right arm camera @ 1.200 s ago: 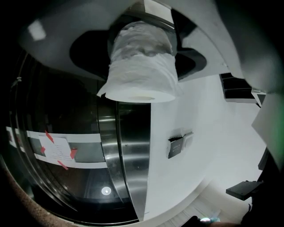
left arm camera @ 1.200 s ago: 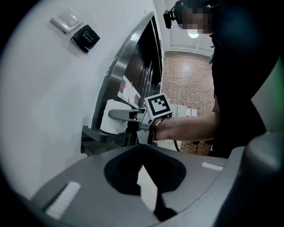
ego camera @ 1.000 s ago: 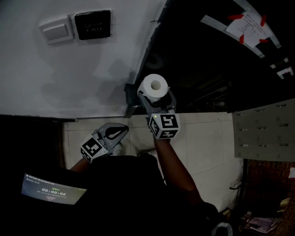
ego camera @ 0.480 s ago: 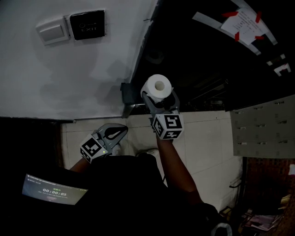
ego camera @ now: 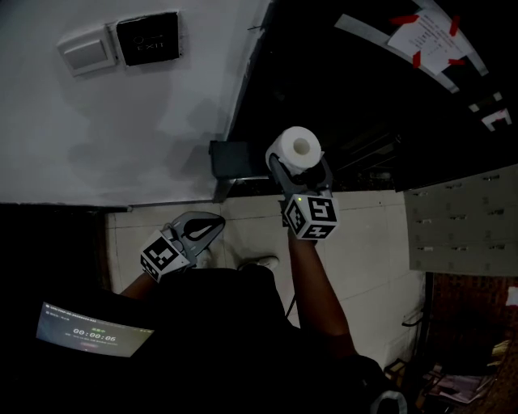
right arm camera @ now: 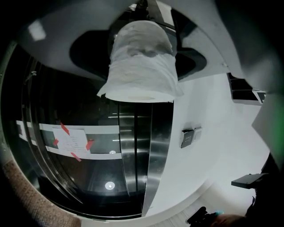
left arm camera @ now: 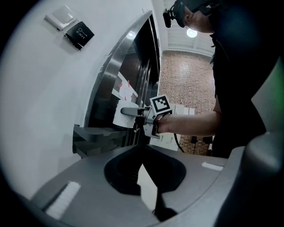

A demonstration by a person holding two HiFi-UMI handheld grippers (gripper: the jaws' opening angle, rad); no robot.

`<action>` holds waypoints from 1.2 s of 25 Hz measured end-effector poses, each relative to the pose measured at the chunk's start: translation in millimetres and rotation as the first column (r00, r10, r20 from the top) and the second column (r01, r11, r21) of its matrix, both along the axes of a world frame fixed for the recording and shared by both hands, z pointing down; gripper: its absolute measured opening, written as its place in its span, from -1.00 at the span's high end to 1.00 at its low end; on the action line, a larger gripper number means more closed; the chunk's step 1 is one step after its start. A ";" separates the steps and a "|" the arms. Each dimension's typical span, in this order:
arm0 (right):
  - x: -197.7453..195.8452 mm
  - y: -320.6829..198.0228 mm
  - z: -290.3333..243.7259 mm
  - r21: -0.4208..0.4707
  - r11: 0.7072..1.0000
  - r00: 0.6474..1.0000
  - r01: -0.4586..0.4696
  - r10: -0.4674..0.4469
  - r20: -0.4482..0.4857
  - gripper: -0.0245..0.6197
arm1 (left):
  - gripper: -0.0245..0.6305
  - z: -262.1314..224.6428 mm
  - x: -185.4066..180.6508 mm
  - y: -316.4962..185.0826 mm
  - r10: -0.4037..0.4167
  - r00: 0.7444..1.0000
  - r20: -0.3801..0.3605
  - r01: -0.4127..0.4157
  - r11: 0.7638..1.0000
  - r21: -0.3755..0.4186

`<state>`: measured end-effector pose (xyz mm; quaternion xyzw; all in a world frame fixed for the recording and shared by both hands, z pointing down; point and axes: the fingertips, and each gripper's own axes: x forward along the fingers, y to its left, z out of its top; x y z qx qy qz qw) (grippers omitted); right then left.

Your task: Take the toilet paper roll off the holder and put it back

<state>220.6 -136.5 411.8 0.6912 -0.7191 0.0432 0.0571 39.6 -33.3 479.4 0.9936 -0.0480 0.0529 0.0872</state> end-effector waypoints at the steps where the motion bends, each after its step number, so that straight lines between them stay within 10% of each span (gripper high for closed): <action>1: 4.7 0.8 0.2 -0.001 1.000 1.000 -0.007 0.007 -0.001 -0.40 | 0.92 0.9 0.1 -0.1 0.000 1.000 0.001 0.000 1.000 0.003; 15: 58.2 7.3 16.5 -0.015 0.998 0.998 -0.067 0.067 0.017 -0.40 | 0.92 3.4 5.7 -1.9 -0.009 1.000 0.006 0.009 1.000 0.003; 23: 79.6 12.9 42.2 0.006 0.995 0.961 -0.104 0.099 0.257 -0.40 | 0.92 3.6 5.1 1.2 -0.014 1.000 0.013 0.014 1.000 0.006; 26: 89.9 14.9 55.7 0.019 0.991 0.893 -0.135 0.113 0.436 -0.40 | 0.92 3.8 1.8 1.0 -0.021 1.000 0.016 0.021 1.000 0.005; 30: 99.1 16.8 85.0 0.042 0.983 0.653 -0.178 0.087 0.753 -0.40 | 0.92 5.2 -2.9 1.2 -0.030 0.999 0.023 0.029 1.000 0.007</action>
